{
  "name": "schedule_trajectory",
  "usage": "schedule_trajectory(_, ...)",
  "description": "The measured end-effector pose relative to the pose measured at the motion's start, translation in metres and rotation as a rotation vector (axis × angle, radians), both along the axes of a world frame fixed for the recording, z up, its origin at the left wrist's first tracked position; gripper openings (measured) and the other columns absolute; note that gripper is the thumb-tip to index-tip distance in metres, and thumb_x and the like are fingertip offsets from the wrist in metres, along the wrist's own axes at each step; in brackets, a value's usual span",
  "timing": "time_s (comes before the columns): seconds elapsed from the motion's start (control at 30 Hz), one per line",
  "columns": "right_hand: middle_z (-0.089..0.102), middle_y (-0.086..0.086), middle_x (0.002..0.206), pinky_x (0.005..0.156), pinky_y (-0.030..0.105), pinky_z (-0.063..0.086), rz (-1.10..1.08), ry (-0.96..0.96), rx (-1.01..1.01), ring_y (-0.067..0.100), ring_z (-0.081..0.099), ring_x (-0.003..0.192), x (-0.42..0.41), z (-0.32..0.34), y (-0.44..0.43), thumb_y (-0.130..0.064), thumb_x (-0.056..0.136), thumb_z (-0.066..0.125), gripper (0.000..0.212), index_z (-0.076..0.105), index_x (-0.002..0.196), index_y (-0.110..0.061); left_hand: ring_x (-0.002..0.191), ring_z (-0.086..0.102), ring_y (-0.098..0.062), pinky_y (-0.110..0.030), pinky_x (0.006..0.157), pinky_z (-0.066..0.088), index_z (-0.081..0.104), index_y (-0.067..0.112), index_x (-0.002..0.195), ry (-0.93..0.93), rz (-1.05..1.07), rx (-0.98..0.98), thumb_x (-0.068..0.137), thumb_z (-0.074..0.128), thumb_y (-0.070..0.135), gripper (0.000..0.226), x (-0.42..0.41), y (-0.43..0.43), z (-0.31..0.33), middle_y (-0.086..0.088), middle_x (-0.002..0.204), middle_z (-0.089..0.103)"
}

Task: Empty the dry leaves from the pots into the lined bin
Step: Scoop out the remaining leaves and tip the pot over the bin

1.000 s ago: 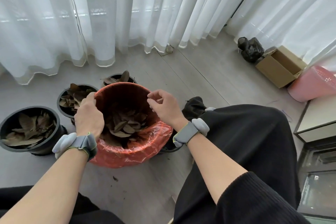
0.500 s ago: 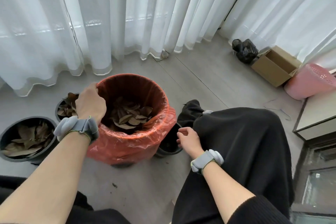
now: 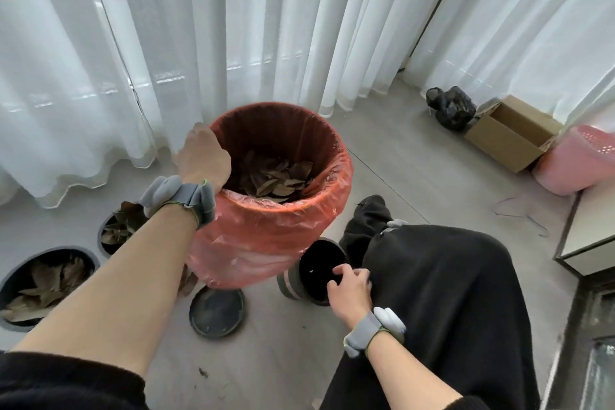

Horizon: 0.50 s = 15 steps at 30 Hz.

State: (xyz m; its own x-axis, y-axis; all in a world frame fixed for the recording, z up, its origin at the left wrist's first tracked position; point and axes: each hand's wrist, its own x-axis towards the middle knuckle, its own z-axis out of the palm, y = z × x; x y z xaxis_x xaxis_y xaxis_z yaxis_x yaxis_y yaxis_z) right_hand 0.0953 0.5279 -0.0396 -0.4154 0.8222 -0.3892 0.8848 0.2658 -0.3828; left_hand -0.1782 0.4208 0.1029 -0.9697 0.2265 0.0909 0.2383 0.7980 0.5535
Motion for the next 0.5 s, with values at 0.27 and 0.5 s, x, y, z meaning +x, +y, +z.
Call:
schedule_trajectory(0.27,0.039,0.01,0.136,0.102,0.024,0.037,0.073,-0.126,-0.224,0.026,0.047,0.126,0.007,-0.04,0.009,-0.03,0.096,0.05,0.036,0.051,0.132,-0.024,0.118,0.052,-0.04,-0.044,0.096,0.042,0.045,0.0,0.126,-0.037,-0.069,0.072,0.089,0.042,-0.003,0.037,-0.013,0.098,0.006,-0.021,0.128,0.054)
schedule_trajectory(0.5,0.062,0.003,0.104,0.091,0.034,0.046,-0.244,0.251,-0.205,0.024,0.059,0.1,-0.016,-0.046,0.026,-0.044,0.097,0.046,0.026,0.055,0.102,-0.02,0.115,0.055,-0.038,-0.042,0.093,0.043,0.043,0.0,0.129,-0.071,0.012,0.131,0.086,0.045,-0.006,0.044,-0.028,0.156,-0.035,-0.021,0.125,0.056)
